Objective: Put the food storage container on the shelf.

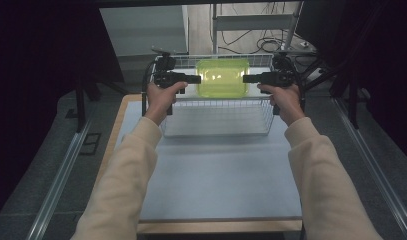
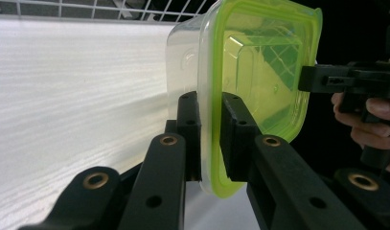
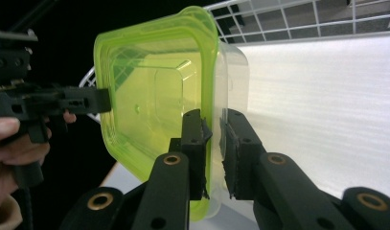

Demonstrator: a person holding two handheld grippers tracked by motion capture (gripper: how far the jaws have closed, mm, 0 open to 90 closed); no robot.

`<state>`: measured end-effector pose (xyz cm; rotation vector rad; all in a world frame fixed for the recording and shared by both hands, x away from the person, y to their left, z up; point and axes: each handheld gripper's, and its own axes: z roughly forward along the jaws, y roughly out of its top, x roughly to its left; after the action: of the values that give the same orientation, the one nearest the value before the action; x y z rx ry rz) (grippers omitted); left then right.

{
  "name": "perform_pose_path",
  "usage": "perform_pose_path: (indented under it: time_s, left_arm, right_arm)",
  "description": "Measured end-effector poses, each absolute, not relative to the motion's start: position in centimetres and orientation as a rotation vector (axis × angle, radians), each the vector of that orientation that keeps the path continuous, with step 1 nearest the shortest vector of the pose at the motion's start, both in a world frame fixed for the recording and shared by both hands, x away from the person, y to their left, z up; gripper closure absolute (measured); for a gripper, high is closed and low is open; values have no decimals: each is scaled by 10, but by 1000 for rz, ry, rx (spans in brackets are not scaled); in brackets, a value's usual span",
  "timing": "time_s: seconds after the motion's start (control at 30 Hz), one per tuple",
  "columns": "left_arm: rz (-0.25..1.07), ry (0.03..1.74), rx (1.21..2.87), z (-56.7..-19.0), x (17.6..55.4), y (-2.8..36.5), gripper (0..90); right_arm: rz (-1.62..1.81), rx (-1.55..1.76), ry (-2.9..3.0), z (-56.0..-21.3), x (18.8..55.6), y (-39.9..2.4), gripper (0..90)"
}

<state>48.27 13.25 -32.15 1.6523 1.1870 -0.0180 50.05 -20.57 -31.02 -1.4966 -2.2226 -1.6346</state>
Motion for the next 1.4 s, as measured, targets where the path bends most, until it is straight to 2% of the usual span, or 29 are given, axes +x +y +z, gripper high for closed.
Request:
perform_pose_path:
  time_s: [0.17, 0.4, 0.53, 0.57, 0.63, 0.73, 0.87, 1.17, 1.4]
  left_arm:
    - [12, 1198, 1653, -321, 488, 131, 788]
    - [5, 1219, 1621, -327, 499, 130, 705]
    - [17, 1219, 1613, -329, 502, 130, 594]
    - [18, 1211, 1611, -329, 502, 131, 554]
    - [31, 1202, 1610, -328, 502, 132, 443]
    - [83, 1217, 1612, -325, 498, 134, 322]
    - [109, 1210, 1607, -321, 487, 143, 240]
    - [129, 1130, 1613, -323, 429, 160, 222]
    - [120, 1062, 1629, -350, 360, 170, 225]
  right_arm:
    - [-1642, -1500, -2243, -310, 504, -203, 789]
    - [-1656, -1556, -2270, -316, 510, -201, 708]
    - [-1645, -1570, -2296, -320, 511, -200, 641]
    - [-1641, -1582, -2311, -320, 511, -199, 599]
    - [-1641, -1590, -2323, -320, 510, -200, 586]
    - [-1652, -1618, -2320, -317, 506, -201, 486]
    - [-1709, -1575, -2329, -311, 494, -205, 451]
    - [-1766, -1382, -2479, -312, 443, -212, 368]
    - [-1782, -1223, -2614, -340, 390, -217, 304]
